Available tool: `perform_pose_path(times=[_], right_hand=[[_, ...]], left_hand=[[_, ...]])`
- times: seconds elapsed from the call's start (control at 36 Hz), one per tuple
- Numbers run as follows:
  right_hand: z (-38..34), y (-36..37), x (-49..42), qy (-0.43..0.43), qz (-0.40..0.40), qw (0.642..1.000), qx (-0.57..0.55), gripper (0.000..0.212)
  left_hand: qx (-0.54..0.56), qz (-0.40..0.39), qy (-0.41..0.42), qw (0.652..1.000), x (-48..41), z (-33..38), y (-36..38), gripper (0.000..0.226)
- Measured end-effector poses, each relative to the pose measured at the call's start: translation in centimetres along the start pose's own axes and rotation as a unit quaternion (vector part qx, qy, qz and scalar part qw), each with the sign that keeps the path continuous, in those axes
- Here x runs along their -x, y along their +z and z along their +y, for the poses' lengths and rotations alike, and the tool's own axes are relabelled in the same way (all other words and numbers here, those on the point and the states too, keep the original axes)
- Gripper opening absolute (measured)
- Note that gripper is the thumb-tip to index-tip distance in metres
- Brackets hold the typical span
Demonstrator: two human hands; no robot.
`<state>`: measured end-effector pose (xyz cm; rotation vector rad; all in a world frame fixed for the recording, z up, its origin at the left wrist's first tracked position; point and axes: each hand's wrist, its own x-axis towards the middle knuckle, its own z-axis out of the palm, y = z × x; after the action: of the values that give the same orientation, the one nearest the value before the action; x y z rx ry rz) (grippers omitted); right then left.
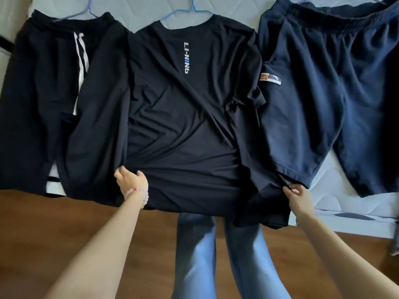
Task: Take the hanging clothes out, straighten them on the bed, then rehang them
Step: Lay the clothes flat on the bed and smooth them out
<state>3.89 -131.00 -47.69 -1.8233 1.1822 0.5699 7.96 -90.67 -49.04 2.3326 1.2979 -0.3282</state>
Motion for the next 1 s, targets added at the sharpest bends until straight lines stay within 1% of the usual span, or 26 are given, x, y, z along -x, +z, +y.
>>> perform_pose_path(times=[0.06,0.11,0.19,0.28,0.33,0.39,0.44,0.47,0.56,0.67,0.75,0.81,0.89,0.94,1.0], right_hand=[[0.1,0.1,0.1,-0.006,0.006,1.000,-0.005,0.026],[0.2,0.4,0.1,-0.016,0.022,1.000,0.014,0.025],[0.1,1.1,0.6,-0.031,0.047,0.995,0.081,0.024],[-0.1,2.2,2.0,-0.058,0.071,0.988,0.122,0.027],[-0.2,3.3,3.4,-0.097,0.113,0.976,0.155,0.035],[-0.3,4.5,4.8,-0.139,0.140,0.956,0.215,0.048],[-0.9,5.8,5.8,-0.170,0.132,0.942,0.257,0.060],[-1.3,6.3,6.1,-0.172,0.120,0.940,0.270,0.065],[-2.1,7.6,6.2,-0.147,0.088,0.935,0.309,0.074],[-2.6,8.2,5.5,-0.133,0.104,0.932,0.322,0.064],[-2.9,7.7,4.9,-0.120,0.120,0.935,0.311,0.048],[-2.9,7.1,4.5,-0.101,0.130,0.940,0.300,0.038],[-2.4,6.4,4.1,-0.065,0.123,0.951,0.278,0.023],[-2.3,6.0,4.1,-0.052,0.101,0.963,0.246,0.019],[-1.9,5.5,4.1,-0.049,0.068,0.979,0.183,0.021]], left_hand=[[-0.014,-0.001,0.006,1.000,-1.0,-0.4,-0.7,0.056],[-0.039,-0.011,0.025,0.999,-1.5,-0.8,-1.3,0.054],[-0.089,-0.025,0.072,0.993,-1.6,-1.5,-2.0,0.049],[-0.097,-0.032,0.143,0.984,-1.1,-1.9,-2.3,0.040],[-0.079,-0.050,0.182,0.979,-0.6,-1.8,-2.4,0.038],[-0.059,-0.069,0.193,0.977,-0.6,-1.5,-2.5,0.041],[-0.047,-0.079,0.201,0.975,-1.4,-0.7,-2.6,0.046],[-0.047,-0.083,0.207,0.974,-2.0,-0.2,-2.6,0.047],[-0.043,-0.085,0.208,0.974,-4.1,1.8,-2.8,0.049],[-0.029,-0.066,0.151,0.986,-6.6,4.7,-3.0,0.051],[-0.055,-0.048,0.114,0.991,-7.7,6.0,-3.2,0.048],[-0.071,-0.059,0.097,0.991,-7.8,6.1,-3.4,0.042],[-0.067,-0.124,0.032,0.989,-7.8,5.6,-4.1,0.042],[-0.080,-0.193,0.025,0.978,-7.7,4.9,-4.8,0.037],[-0.055,-0.260,0.033,0.963,-7.6,3.5,-5.2,0.023]])
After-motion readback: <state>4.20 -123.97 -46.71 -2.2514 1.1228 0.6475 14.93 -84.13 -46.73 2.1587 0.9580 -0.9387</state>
